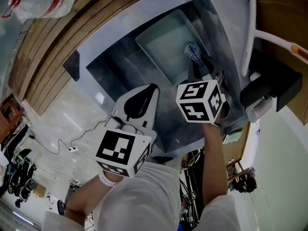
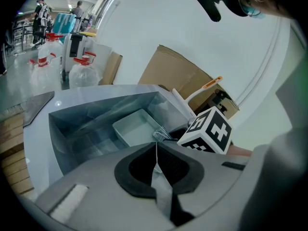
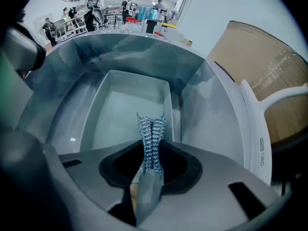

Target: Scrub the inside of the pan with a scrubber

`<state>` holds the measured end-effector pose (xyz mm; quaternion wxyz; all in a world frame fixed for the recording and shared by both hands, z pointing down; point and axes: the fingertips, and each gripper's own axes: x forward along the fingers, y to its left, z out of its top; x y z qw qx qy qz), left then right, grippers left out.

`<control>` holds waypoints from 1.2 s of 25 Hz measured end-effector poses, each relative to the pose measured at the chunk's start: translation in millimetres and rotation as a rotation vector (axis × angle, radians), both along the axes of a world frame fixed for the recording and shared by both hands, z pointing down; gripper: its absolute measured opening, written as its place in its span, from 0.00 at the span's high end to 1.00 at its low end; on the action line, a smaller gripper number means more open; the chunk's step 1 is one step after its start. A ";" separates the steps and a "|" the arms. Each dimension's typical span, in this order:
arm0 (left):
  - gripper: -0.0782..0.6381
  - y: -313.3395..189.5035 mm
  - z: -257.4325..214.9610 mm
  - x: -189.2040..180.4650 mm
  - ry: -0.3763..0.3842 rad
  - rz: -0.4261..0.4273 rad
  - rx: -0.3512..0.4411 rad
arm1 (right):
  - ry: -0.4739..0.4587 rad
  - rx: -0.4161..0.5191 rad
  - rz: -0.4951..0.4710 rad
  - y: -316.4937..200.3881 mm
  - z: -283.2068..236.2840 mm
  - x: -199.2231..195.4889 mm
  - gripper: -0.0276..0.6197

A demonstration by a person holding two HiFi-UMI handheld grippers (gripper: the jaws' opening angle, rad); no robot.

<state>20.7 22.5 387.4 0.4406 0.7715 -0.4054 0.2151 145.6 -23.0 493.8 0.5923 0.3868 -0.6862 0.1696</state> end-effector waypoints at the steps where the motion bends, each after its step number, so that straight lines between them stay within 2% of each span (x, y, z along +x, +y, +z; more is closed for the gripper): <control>1: 0.88 -0.1 -0.3 -1.2 -0.001 -0.004 0.000 | -0.008 -0.006 -0.002 1.7 -0.3 -2.3 0.80; 12: 0.88 4.9 -3.6 -8.4 0.005 -0.023 -0.007 | -0.103 -0.084 -0.029 23.8 -3.4 -31.9 0.81; 26: 0.88 12.6 -7.2 -24.5 0.016 -0.045 0.001 | -0.243 -0.177 0.004 51.7 -7.8 -72.1 0.80; 30: 0.88 12.7 -7.8 -27.7 0.022 -0.048 0.002 | -0.269 -0.164 0.041 53.8 -7.2 -78.4 0.80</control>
